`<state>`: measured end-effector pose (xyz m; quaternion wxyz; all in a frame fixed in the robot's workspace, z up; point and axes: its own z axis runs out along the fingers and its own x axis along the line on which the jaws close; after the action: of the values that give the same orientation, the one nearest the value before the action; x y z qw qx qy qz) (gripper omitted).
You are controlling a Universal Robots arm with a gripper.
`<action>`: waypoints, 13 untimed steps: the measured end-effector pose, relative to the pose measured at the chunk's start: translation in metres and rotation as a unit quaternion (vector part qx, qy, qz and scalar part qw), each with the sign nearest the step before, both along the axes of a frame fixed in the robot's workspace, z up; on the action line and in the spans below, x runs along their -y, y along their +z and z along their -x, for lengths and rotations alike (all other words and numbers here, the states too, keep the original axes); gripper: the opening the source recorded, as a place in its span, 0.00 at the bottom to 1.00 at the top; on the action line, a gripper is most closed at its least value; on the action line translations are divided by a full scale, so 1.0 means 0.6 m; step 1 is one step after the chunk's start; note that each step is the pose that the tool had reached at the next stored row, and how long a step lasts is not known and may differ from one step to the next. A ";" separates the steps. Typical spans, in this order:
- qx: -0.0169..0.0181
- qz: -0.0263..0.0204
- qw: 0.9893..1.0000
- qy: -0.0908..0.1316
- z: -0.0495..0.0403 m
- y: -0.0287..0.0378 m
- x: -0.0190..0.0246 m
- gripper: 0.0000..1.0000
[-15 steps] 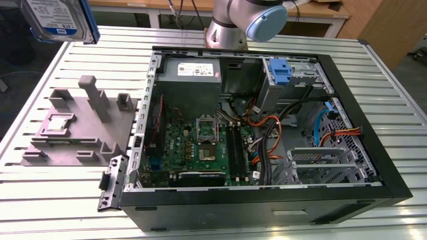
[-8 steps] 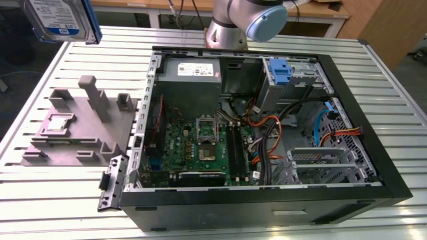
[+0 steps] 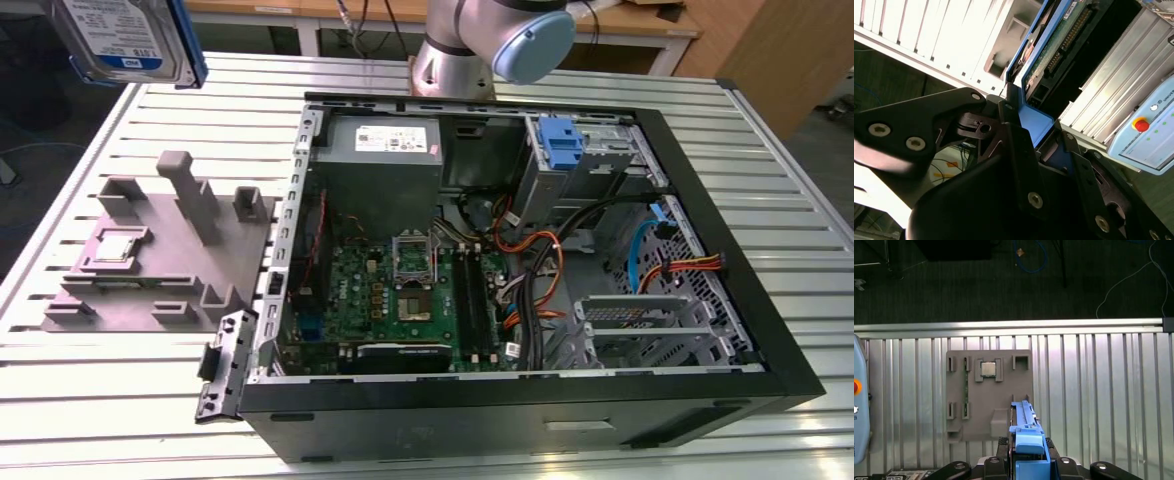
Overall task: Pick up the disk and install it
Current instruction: 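Pick up the disk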
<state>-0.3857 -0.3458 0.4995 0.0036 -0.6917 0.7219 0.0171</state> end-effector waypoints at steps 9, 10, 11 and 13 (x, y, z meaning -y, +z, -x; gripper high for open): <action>0.000 0.000 1.000 0.000 -0.005 0.000 0.0000 0.37; 0.000 0.000 1.000 0.000 -0.005 0.000 0.0000 0.37; 0.000 0.000 1.000 0.000 -0.006 0.000 0.0000 0.37; 0.000 0.000 1.000 0.000 -0.007 0.000 0.0000 0.37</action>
<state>-0.3817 -0.3458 0.4995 0.0036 -0.6918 0.7219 0.0171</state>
